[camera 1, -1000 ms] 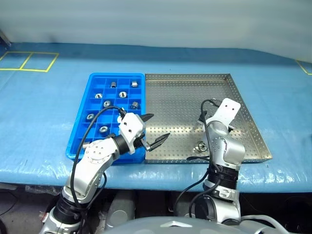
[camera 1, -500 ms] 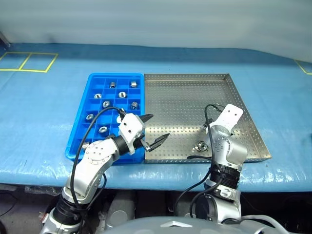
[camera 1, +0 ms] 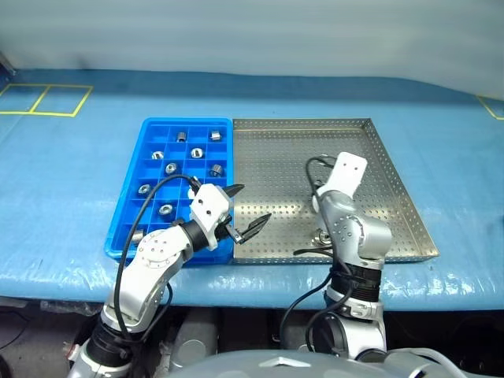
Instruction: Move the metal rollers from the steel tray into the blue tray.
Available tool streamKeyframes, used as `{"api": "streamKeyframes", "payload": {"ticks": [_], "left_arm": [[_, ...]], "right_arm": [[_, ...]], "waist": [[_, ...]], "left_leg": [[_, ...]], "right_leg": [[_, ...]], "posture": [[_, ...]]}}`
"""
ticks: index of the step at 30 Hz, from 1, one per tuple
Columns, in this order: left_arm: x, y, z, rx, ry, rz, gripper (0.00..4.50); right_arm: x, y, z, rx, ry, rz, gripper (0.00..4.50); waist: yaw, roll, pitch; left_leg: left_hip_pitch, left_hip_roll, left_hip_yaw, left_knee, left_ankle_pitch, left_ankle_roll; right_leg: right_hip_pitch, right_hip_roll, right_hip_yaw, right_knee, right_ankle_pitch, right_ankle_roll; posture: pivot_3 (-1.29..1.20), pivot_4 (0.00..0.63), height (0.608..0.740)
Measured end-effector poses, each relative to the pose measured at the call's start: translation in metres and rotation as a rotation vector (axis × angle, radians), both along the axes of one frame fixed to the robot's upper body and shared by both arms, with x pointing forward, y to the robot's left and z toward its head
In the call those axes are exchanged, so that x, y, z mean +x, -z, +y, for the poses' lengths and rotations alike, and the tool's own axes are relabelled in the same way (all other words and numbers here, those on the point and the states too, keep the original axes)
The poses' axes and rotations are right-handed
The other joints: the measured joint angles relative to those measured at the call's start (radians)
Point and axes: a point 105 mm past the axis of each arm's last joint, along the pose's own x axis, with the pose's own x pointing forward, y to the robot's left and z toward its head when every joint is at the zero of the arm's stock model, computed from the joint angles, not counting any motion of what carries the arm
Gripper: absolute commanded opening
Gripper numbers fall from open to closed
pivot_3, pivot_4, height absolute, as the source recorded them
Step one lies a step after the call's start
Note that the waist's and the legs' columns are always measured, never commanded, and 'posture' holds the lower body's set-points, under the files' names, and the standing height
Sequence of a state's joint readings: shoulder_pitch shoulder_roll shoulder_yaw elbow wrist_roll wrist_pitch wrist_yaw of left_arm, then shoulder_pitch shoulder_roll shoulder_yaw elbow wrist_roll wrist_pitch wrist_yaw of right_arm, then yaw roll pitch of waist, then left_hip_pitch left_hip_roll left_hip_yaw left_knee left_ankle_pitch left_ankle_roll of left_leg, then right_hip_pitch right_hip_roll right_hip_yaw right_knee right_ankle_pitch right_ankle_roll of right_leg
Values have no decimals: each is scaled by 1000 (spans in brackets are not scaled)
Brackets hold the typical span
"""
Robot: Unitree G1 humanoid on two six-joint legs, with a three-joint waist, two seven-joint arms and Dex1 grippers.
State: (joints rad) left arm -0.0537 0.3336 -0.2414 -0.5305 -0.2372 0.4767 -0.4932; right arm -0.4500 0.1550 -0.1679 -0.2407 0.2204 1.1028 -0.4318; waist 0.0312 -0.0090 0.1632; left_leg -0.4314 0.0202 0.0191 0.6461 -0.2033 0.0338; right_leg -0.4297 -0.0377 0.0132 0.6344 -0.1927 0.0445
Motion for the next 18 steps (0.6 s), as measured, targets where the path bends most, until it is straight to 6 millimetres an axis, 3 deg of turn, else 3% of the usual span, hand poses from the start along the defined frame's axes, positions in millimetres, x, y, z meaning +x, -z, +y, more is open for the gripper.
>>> {"api": "streamKeyframes", "payload": {"ticks": [11, 18], "left_arm": [[-4, -5, 32, -22, -171, -37, 4500], [-12, -4, 55, -3, -252, -42, 4500]], "right_arm": [[-2, -32, 85, -58, -541, -127, 1796], [-16, -52, 123, -34, -781, -208, 1796]], "waist": [[28, 0, 0], [72, 0, 0]], "left_leg": [[-1, 0, -1, -2, 0, 0], [-3, 0, -2, -3, -1, -1]], "right_leg": [[-1, 0, -1, -3, 0, 0], [-1, 0, -3, -6, 0, 0]], "posture": [[359, 150, 740], [418, 150, 740]]}}
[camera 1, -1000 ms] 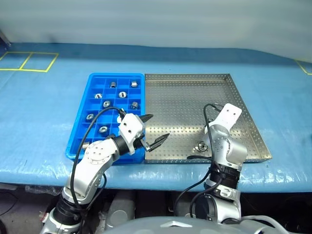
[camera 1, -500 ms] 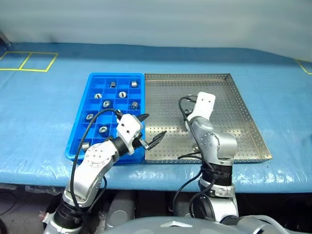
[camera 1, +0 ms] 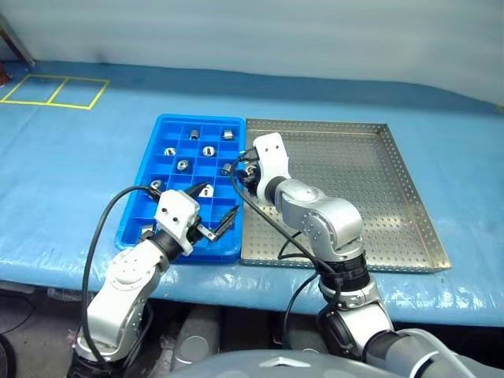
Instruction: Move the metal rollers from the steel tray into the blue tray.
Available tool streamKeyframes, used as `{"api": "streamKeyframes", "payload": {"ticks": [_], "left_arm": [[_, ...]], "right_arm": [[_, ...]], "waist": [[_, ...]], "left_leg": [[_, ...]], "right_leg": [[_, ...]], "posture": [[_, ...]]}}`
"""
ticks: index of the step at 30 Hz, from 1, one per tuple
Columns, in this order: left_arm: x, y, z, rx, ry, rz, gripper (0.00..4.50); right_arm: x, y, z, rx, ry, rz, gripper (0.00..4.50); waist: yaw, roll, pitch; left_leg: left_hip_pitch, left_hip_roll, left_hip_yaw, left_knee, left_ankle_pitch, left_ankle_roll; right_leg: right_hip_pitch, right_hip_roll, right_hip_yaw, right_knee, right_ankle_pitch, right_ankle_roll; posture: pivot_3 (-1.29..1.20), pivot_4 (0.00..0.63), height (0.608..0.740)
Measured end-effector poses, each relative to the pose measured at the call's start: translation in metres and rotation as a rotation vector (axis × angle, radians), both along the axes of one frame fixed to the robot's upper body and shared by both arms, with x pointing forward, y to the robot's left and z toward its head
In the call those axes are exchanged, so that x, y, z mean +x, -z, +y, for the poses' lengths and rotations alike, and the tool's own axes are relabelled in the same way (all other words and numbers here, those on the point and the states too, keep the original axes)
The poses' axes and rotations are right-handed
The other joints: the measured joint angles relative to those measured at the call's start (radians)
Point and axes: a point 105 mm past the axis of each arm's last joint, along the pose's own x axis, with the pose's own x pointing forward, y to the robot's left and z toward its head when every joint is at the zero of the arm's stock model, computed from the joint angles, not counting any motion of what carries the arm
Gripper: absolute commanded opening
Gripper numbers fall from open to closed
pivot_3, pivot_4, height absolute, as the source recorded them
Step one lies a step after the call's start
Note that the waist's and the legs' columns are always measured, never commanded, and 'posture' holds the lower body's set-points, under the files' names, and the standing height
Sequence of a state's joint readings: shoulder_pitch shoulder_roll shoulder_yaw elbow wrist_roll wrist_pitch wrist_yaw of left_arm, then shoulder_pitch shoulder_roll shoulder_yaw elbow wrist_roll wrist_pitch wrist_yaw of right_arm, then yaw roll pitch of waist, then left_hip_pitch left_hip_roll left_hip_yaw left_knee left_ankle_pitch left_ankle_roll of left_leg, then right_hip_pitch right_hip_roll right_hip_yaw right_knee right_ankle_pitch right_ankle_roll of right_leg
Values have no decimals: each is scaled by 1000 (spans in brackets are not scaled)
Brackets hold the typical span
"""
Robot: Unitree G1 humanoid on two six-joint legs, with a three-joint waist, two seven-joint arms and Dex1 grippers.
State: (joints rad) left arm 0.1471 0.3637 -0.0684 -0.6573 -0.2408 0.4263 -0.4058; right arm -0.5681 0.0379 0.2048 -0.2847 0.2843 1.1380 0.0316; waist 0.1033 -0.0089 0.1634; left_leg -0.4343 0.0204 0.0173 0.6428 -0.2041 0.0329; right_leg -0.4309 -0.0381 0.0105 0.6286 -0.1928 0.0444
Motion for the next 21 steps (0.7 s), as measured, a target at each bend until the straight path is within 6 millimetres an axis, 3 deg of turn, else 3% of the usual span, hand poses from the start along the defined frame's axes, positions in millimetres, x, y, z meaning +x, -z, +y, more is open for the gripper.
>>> {"api": "streamKeyframes", "payload": {"ticks": [5, 16, 18, 21], "left_arm": [[-10, 3, 7, 5, -2, 13, 4500], [-13, 3, 9, -3, 14, 21, 4500], [-13, 3, 8, -4, 16, 22, 4500], [-14, 2, 7, -4, 43, 12, 4500]], "right_arm": [[-11, 2, 13, -23, -131, -8, 1796], [-26, 40, 4, -96, -206, 85, 1796], [-27, 41, 3, -97, -207, 87, 2523], [-32, 39, -6, -89, -200, 88, 3274]], "waist": [[34, 0, 0], [88, 0, 0], [95, 0, 0], [106, 0, 0]], "left_leg": [[-2, 0, 0, 0, -1, -1], [-13, 0, 3, 2, -2, -2], [-13, 0, 4, 2, -2, -2], [-13, 0, 4, 3, -2, -2]], "right_leg": [[-1, -1, -1, -2, 0, 0], [-13, 0, -2, 0, 0, 0], [-13, 1, -2, 0, 0, 0], [-13, 0, -3, -1, 0, 0]], "posture": [[436, 150, 740], [429, 150, 740], [399, 150, 740], [382, 150, 740]]}}
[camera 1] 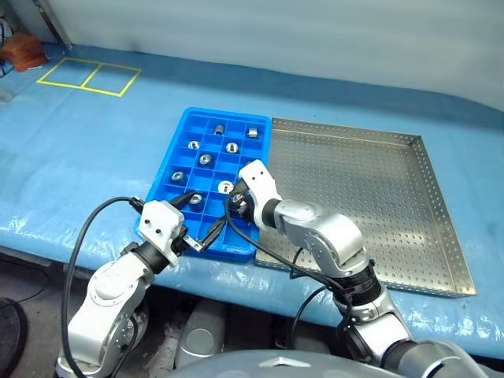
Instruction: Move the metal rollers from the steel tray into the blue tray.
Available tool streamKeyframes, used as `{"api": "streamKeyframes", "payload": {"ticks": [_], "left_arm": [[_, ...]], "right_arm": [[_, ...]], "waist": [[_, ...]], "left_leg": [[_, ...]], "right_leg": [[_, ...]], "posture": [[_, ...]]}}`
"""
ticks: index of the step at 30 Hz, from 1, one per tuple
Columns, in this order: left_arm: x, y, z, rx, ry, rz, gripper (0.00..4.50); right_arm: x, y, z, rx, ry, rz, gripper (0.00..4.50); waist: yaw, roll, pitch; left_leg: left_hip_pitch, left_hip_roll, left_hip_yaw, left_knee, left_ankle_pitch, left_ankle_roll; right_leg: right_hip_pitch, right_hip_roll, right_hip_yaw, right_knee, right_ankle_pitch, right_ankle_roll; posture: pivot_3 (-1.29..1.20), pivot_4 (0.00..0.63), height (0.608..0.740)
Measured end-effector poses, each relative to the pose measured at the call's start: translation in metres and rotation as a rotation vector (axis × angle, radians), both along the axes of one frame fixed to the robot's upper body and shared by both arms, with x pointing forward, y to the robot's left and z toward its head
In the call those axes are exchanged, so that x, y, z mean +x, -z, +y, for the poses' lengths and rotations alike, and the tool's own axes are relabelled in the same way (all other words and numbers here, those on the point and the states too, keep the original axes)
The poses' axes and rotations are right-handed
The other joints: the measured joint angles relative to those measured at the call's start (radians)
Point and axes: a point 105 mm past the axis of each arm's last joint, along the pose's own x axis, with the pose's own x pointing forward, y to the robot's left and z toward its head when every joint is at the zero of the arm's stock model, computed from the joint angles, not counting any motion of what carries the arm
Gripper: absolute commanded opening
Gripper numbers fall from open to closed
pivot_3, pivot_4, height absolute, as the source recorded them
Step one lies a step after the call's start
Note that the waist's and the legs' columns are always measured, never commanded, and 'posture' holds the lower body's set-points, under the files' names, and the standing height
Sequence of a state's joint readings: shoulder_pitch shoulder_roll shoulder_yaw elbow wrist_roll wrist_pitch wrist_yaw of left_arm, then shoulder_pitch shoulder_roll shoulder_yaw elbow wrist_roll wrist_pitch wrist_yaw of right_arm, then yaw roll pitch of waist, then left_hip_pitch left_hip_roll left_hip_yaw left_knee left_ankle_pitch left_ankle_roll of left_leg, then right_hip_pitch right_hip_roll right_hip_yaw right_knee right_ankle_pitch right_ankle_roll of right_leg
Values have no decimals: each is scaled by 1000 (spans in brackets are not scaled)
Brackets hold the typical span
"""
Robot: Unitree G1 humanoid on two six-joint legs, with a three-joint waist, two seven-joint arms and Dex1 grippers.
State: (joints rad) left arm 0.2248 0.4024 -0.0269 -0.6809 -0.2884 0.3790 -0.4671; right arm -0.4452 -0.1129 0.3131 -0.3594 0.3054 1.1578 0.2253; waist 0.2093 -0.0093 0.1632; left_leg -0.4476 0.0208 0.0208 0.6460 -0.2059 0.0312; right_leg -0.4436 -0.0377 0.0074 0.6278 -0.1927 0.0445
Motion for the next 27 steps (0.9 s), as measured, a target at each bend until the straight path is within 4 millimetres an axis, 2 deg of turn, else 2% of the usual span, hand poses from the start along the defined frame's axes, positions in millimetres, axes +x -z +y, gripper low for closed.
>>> {"api": "streamKeyframes", "payload": {"ticks": [4, 8, 13, 20, 23, 27], "left_arm": [[0, 2, -1, -4, 25, 1, 4500], [3, 4, -3, -6, 56, 2, 4500], [10, 5, -12, -8, 114, 0, 4500], [17, 6, -24, -9, 193, 6, 4500], [18, 3, -30, -15, 225, -3, 4500], [18, 2, -35, -26, 260, 1, 4500]], "right_arm": [[0, -10, -9, 28, 35, -20, 4477], [-1, -14, -24, 39, 109, -28, 4477], [-5, -22, -56, 39, 246, -56, 4477], [-26, -12, -104, -6, 446, -16, 4477], [-36, -10, -118, -25, 514, -6, 4477], [-49, -3, -132, -45, 581, 28, 4477]], "waist": [[-2, 0, 0], [-5, 0, 0], [-25, 0, 0], [-100, 0, 0], [-139, 0, -1], [-166, 0, -1]], "left_leg": [[0, 0, 0, 1, 0, -1], [0, 0, 0, 1, 0, -1], [0, 0, 0, 1, 0, 0], [0, 0, 0, 2, 0, 0], [2, 1, -1, 2, 0, 0], [2, 1, -1, 3, 0, 0]], "right_leg": [[0, 0, 0, 0, 0, 0], [0, 0, 0, 0, 0, 0], [1, 0, 0, 0, 0, 0], [2, 0, 1, 1, 0, 0], [3, 0, 1, 2, 0, 0], [4, 0, 2, 3, 0, 0]], "posture": [[346, 150, 740], [299, 150, 740], [226, 150, 740], [127, 150, 740], [97, 150, 740], [82, 150, 740]]}}
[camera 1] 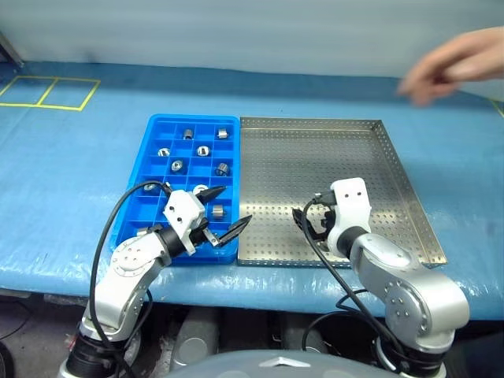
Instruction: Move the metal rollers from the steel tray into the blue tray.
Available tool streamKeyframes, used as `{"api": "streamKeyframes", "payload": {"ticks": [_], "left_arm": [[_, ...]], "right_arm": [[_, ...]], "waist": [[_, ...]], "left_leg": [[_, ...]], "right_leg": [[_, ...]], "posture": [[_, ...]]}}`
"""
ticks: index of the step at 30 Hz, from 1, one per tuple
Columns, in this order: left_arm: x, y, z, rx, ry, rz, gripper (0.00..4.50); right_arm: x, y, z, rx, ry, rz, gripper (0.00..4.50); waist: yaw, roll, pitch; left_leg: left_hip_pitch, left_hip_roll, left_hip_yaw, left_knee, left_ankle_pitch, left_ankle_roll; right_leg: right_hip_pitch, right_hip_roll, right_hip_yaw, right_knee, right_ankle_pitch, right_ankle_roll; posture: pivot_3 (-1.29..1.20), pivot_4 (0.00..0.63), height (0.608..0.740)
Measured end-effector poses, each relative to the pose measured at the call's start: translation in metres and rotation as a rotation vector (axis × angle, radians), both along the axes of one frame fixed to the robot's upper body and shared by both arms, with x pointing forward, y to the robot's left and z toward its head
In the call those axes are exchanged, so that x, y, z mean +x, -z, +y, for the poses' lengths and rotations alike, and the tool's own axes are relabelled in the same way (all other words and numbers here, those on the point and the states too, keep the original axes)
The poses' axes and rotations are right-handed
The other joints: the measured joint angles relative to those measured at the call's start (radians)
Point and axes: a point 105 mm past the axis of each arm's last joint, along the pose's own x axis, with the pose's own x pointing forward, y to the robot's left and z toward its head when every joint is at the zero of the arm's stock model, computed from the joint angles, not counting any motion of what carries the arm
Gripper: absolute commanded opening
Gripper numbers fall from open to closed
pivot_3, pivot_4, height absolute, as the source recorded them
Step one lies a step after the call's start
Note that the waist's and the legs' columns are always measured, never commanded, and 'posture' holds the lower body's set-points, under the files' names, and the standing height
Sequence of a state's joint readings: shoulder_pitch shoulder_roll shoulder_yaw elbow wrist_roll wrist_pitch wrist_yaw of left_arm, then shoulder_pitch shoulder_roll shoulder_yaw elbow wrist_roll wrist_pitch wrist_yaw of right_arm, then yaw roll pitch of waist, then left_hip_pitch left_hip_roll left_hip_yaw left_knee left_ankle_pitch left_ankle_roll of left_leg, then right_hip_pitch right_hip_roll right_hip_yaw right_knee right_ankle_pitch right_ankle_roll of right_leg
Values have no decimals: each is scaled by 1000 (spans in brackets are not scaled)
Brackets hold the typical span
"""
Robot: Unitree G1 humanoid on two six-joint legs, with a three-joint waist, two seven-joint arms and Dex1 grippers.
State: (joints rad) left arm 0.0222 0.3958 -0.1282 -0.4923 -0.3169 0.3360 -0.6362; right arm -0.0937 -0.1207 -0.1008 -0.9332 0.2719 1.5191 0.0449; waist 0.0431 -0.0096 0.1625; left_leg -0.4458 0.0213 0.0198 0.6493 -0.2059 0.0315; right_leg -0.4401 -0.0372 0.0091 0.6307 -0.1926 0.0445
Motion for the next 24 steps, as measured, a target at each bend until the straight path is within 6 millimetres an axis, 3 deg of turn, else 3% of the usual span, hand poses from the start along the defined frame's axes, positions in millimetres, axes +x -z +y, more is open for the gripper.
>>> {"api": "streamKeyframes", "payload": {"ticks": [10, 24], "left_arm": [[1, 0, -6, -3, 26, 7, 4500], [-1, 0, -6, 1, 8, 14, 4500]], "right_arm": [[-22, 20, -15, 15, 93, 93, 4477], [-17, 47, -19, 55, 117, 188, 4477]], "waist": [[-25, 0, 0], [-20, -1, 0]], "left_leg": [[5, 0, 0, 2, 0, 0], [14, 0, 1, 1, -2, 1]], "right_leg": [[3, 0, 3, 4, 0, 0], [11, -5, 1, 0, 0, 0]], "posture": [[90, 150, 740], [152, 150, 740]]}}
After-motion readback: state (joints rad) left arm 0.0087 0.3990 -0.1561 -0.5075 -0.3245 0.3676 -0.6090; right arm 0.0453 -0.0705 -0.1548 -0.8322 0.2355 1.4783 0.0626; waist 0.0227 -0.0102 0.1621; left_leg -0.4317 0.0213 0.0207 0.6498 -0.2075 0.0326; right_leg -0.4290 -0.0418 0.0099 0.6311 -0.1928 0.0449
